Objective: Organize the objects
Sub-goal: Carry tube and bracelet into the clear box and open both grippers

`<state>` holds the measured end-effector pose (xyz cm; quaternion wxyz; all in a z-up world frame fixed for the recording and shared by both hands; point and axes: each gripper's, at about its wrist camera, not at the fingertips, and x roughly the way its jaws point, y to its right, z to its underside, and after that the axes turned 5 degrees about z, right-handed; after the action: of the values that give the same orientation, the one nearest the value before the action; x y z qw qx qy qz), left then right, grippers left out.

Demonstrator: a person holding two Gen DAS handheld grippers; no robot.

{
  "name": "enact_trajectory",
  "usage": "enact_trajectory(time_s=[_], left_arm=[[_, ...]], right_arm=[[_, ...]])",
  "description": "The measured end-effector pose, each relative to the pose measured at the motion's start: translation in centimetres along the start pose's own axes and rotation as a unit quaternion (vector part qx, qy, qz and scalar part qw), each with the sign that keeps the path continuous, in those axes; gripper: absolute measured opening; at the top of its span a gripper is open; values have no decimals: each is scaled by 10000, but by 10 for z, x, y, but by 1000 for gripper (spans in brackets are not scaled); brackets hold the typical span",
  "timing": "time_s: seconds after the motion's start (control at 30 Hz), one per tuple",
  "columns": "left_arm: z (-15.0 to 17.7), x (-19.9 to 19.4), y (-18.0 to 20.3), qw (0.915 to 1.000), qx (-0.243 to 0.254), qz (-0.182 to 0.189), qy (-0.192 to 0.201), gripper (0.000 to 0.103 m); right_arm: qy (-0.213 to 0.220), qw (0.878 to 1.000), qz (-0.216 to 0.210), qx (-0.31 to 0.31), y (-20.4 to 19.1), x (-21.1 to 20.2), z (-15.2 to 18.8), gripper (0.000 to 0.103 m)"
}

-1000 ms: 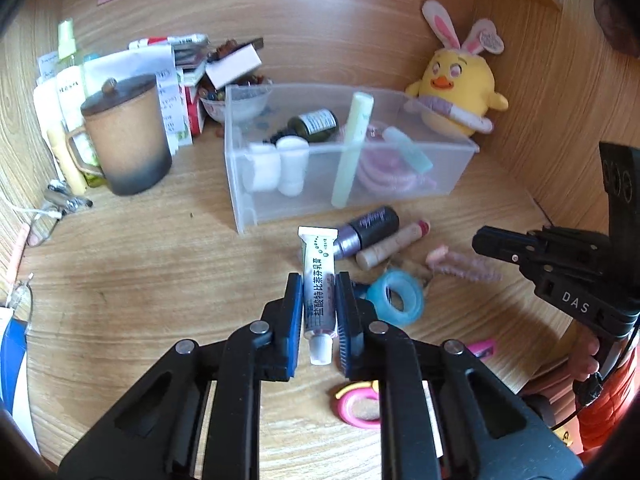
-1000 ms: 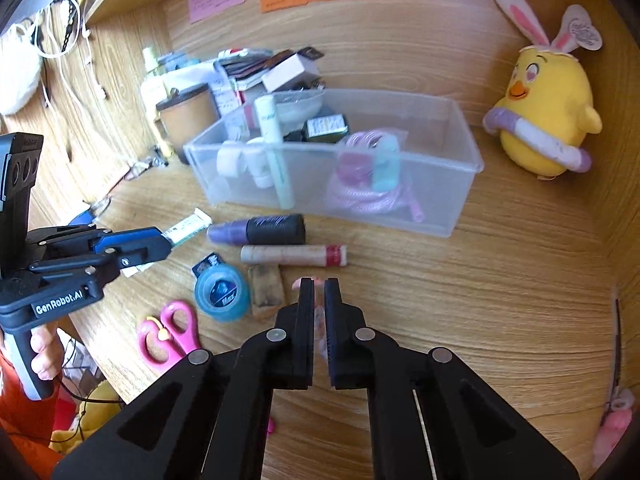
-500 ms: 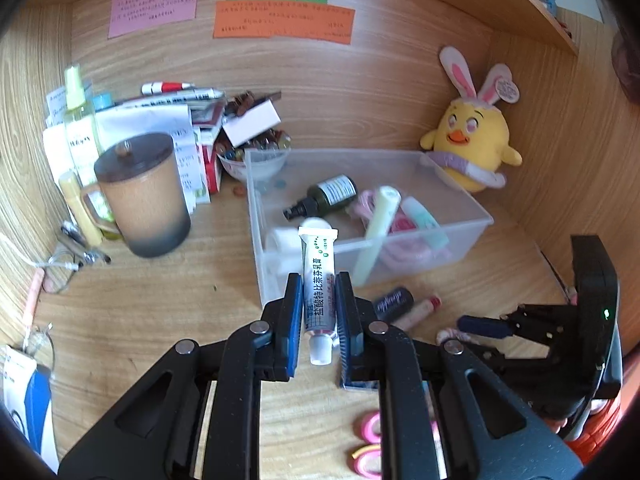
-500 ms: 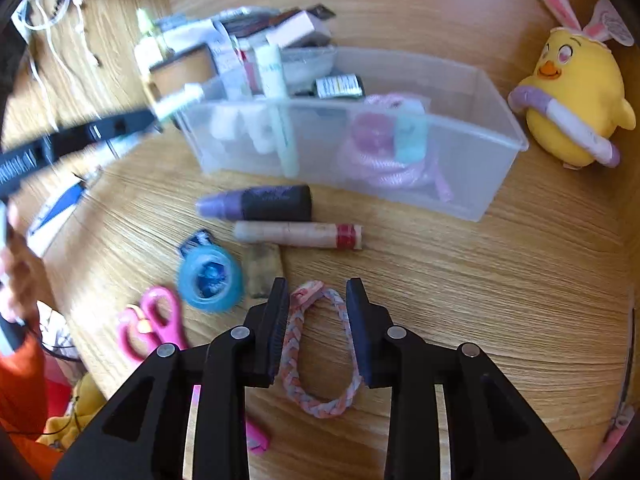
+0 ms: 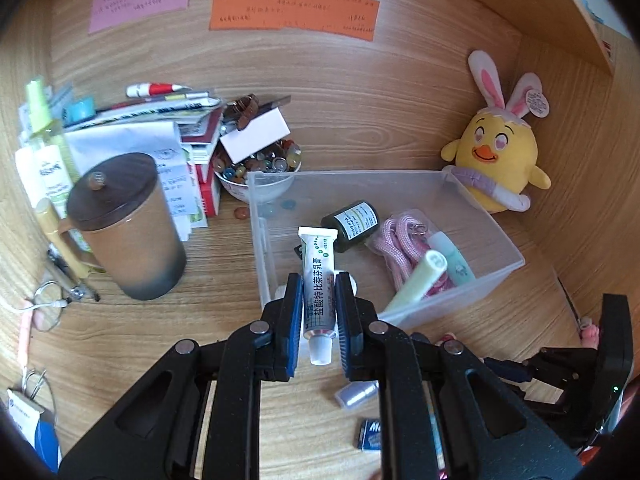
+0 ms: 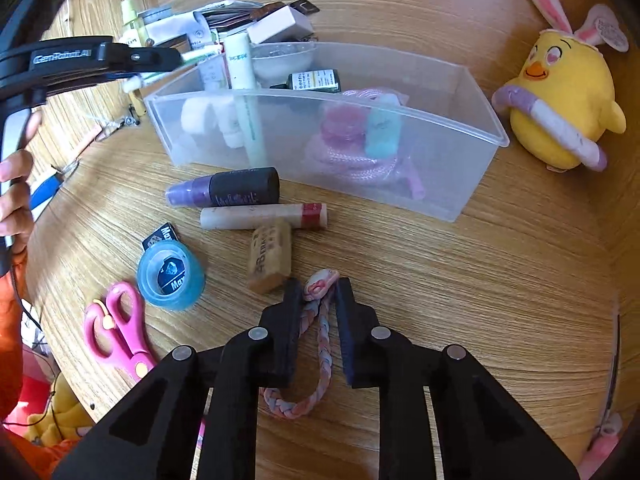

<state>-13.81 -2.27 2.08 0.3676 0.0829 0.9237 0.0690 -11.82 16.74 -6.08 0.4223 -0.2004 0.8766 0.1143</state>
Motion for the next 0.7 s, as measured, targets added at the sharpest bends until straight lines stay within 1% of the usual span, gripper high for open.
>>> enact_trajectory(time_s=[0.1,0.2,0.33,0.43,0.57,0.7], left_arm=[[-4,12,-1,9999,-34,78,-144,16],[-7,21,0,9997,-14,73,-243,16],[-8,30,3,9993,24,108,-358,16],[-9,36,5,9990,29,104,-435,16],[-11,38,3,9987,-44,211,-464,16],[-11,31,3,9987,-82,281,-415,16]], right_arm=[[190,9998,6,104,6,-10,-5,14],[481,9987,3,187,11,-27,-16,14],[887,9957,60,268,18,-47,-37,14],[1119,9931,132,315,22,-55,-56,14],[1253,9913,240,319,25,-53,-79,14],[1188,9920,315,273,25,-36,-99,14]])
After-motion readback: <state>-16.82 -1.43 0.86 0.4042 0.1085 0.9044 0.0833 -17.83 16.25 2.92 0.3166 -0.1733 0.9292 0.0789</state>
